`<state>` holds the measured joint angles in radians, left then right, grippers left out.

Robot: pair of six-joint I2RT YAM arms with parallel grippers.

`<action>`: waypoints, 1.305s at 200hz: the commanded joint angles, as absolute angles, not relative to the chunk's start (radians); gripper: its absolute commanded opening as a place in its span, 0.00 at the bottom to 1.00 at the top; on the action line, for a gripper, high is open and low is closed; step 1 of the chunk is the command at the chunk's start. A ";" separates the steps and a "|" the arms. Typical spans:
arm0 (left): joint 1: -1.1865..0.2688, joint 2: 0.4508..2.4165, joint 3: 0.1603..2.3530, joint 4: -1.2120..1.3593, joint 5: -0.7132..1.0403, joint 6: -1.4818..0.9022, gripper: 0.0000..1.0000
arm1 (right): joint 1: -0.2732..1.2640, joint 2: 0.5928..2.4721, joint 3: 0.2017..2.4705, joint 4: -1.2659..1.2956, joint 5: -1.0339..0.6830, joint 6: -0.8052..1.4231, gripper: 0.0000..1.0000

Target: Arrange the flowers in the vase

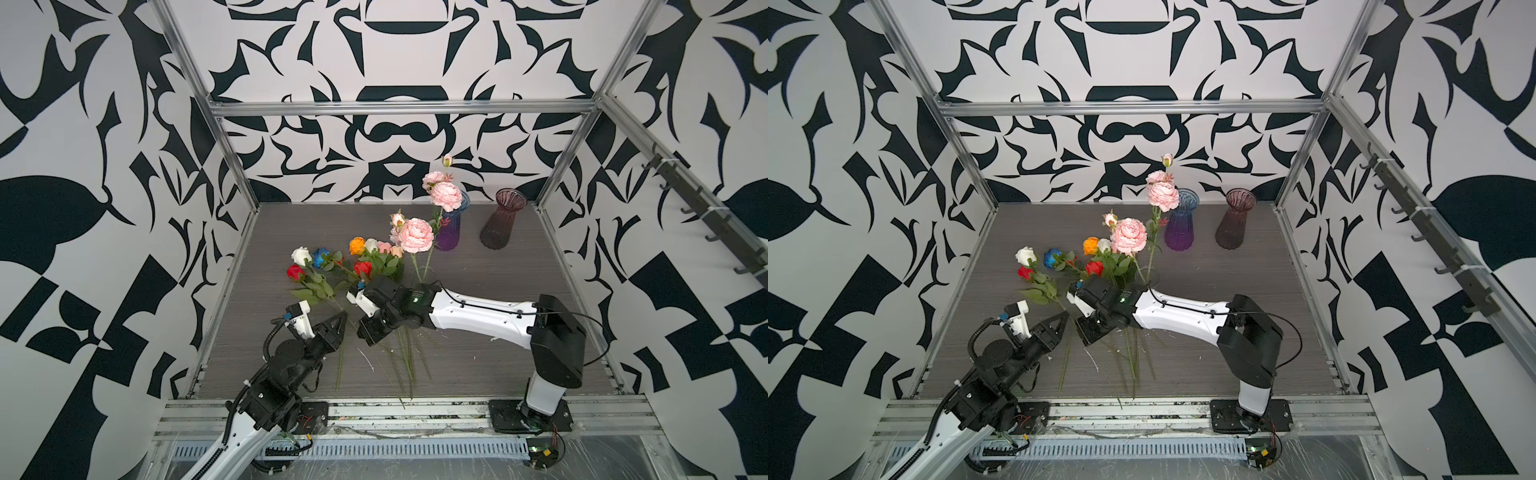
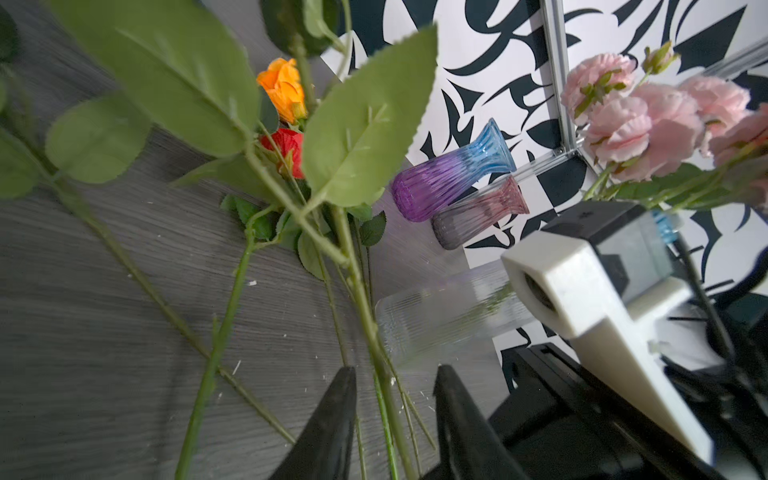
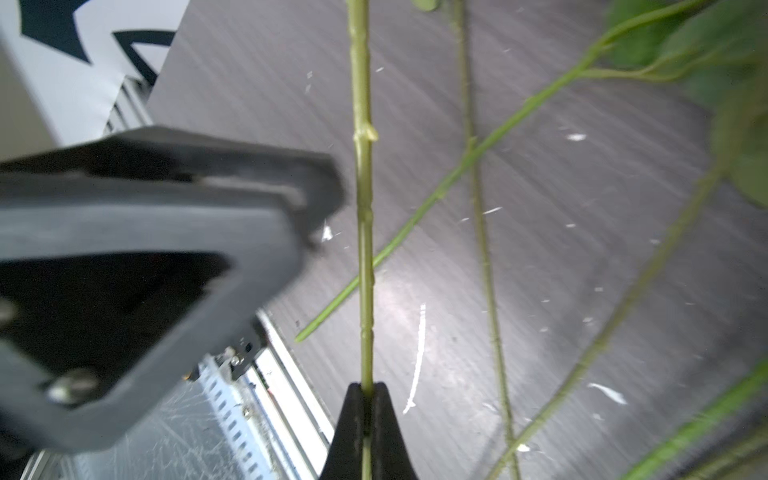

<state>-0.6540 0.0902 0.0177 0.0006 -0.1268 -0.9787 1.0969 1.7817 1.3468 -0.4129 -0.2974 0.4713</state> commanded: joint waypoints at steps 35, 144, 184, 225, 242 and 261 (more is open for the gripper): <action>-0.577 0.191 -0.012 0.215 0.107 -0.951 0.39 | 1.119 1.753 1.397 -0.392 -0.301 0.460 0.00; -0.472 0.323 -0.029 0.398 0.273 -0.987 0.15 | 1.120 1.682 1.322 -0.407 -0.224 0.442 0.00; -0.472 0.308 -0.028 0.379 0.269 -0.986 0.14 | 1.120 1.674 1.316 -0.412 -0.210 0.437 0.00; -0.472 0.311 -0.028 0.377 0.265 -0.987 0.17 | 1.120 1.674 1.321 -0.431 -0.186 0.422 0.00; -0.472 0.310 -0.028 0.375 0.264 -0.988 0.18 | 1.120 1.674 1.321 -0.437 -0.184 0.419 0.00; -0.472 0.308 -0.026 0.371 0.260 -0.988 0.22 | 1.120 1.673 1.314 -0.437 -0.186 0.420 0.00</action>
<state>-0.4759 0.3199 0.0097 0.3336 0.2516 -0.9871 1.1206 1.7061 1.3262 -0.4168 -0.2111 0.4347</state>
